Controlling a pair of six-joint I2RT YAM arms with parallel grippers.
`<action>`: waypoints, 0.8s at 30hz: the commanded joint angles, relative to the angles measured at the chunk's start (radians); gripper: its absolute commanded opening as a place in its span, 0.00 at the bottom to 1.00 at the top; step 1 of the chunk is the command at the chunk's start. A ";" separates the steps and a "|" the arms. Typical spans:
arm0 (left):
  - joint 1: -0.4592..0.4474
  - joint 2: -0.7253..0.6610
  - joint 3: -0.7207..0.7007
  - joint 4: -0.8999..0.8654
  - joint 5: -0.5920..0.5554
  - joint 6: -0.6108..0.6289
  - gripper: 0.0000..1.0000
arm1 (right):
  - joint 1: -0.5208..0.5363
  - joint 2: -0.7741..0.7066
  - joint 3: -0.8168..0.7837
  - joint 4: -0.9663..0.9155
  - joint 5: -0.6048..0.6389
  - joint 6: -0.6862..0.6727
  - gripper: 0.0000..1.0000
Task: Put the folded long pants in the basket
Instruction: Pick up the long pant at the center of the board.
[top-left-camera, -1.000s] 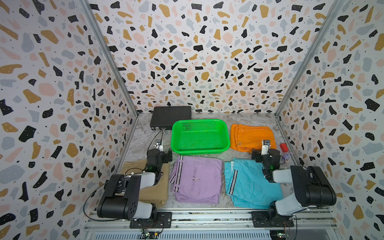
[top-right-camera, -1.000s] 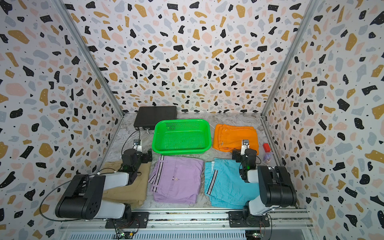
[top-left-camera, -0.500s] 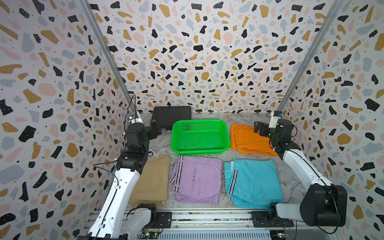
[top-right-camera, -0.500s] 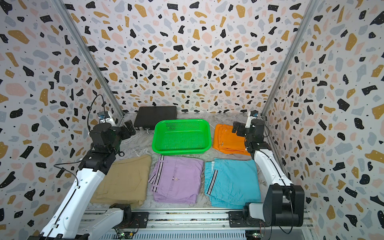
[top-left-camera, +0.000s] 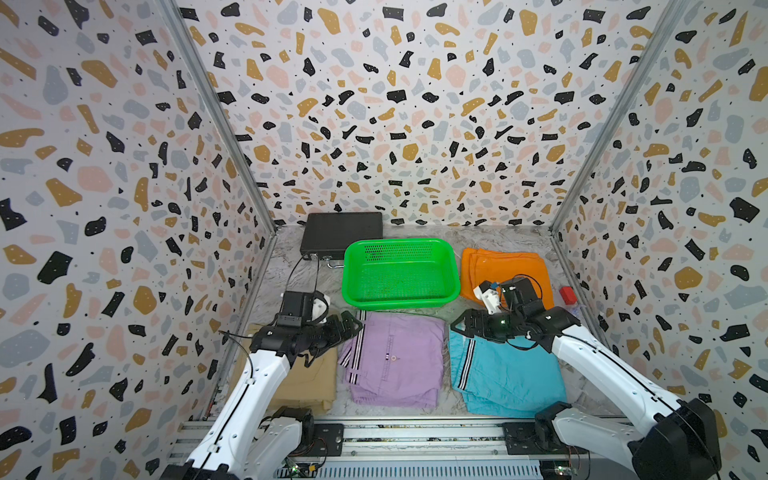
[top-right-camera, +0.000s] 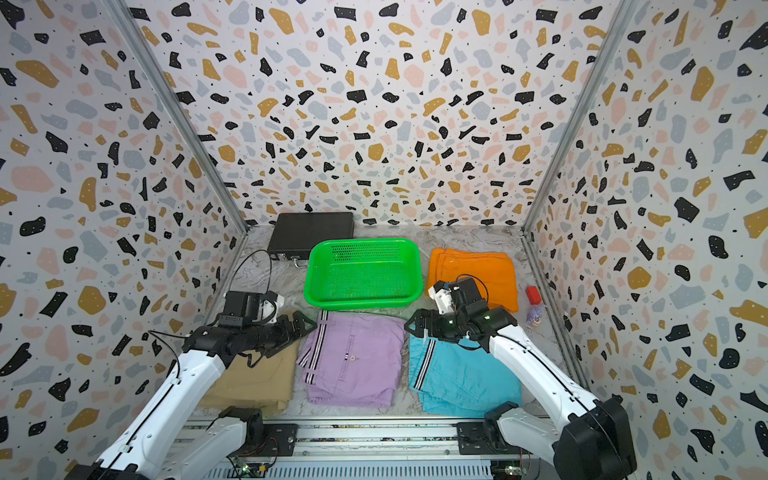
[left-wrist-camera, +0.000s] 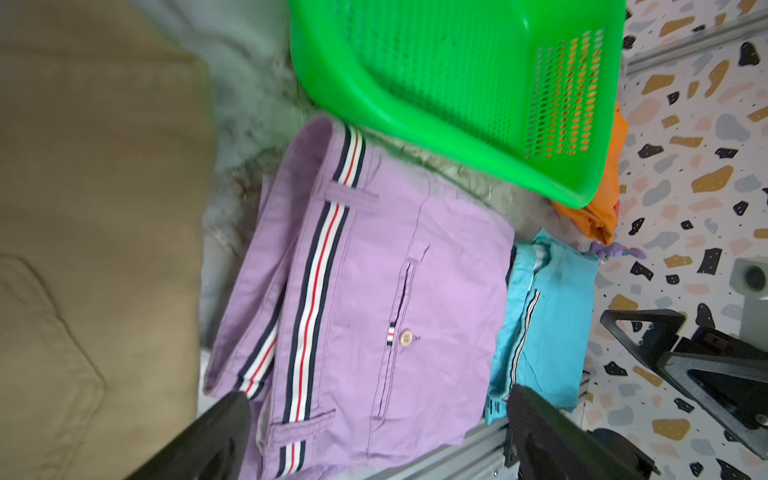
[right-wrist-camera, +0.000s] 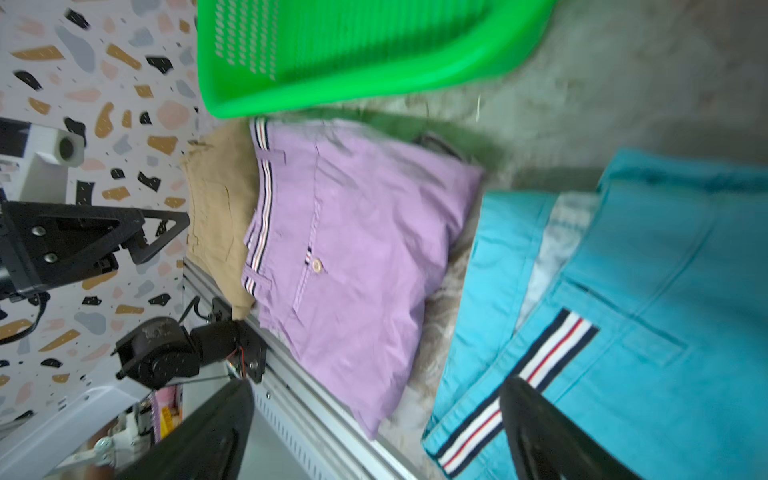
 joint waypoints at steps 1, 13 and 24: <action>-0.034 0.021 -0.011 0.017 0.046 -0.031 1.00 | 0.039 0.030 0.006 -0.039 -0.076 0.025 0.96; -0.068 0.156 -0.097 0.188 -0.035 -0.064 1.00 | 0.161 0.278 0.041 0.013 -0.056 0.037 0.92; -0.068 0.255 -0.091 0.233 -0.141 -0.050 1.00 | 0.184 0.478 0.127 0.074 -0.044 0.031 0.88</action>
